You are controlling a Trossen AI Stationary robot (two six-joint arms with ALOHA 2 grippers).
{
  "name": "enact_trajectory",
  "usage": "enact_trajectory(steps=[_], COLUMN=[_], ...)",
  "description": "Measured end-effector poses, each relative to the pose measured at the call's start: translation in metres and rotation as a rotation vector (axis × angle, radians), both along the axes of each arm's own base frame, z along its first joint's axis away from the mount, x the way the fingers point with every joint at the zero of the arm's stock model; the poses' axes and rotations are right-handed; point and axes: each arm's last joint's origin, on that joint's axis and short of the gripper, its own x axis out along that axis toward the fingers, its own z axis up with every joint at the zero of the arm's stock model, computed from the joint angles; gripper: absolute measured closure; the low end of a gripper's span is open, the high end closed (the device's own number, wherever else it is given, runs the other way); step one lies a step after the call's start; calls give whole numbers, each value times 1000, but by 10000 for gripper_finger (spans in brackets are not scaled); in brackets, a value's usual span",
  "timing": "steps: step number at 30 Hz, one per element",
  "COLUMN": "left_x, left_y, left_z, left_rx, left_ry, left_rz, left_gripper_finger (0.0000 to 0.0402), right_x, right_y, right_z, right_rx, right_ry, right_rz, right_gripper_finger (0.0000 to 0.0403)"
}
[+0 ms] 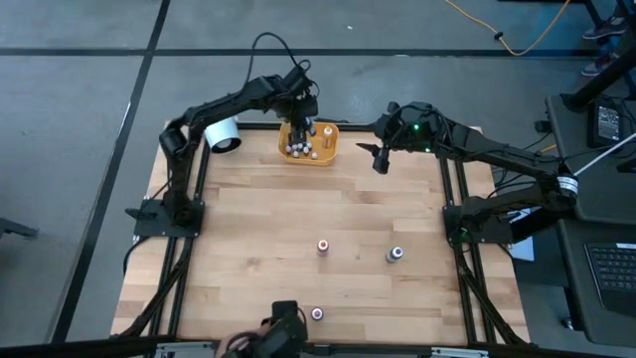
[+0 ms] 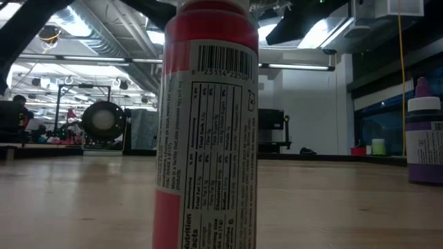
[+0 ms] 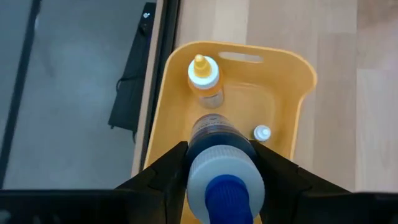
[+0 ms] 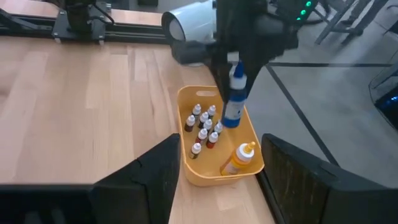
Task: Pick & Place food coloring
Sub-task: Put the large blue food coloring bottle into the yellow bin
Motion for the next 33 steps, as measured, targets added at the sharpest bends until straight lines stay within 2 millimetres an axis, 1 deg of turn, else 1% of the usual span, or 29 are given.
enact_trajectory(steps=[5, 11, 17, 33], left_x=[10, 18, 20, 27], left_y=[8, 15, 20, 29], left_z=[-20, -33, -43, -81], left_rx=[-9, 12, 11, -37], left_ry=[4, -1, 10, 77], left_rz=[-2, -23, -26, -37], left_gripper_finger=[258, 258, 259, 259], right_x=[-3, -7, -8, -8], right_y=[-7, -14, -16, -16], right_z=[0, 0, -1, -1], right_rx=[10, 31, 36, 24], right_ry=[-4, -10, -9, -3], right_rz=[-6, 3, 0, 7], right_gripper_finger=[178, 178, 178, 178])
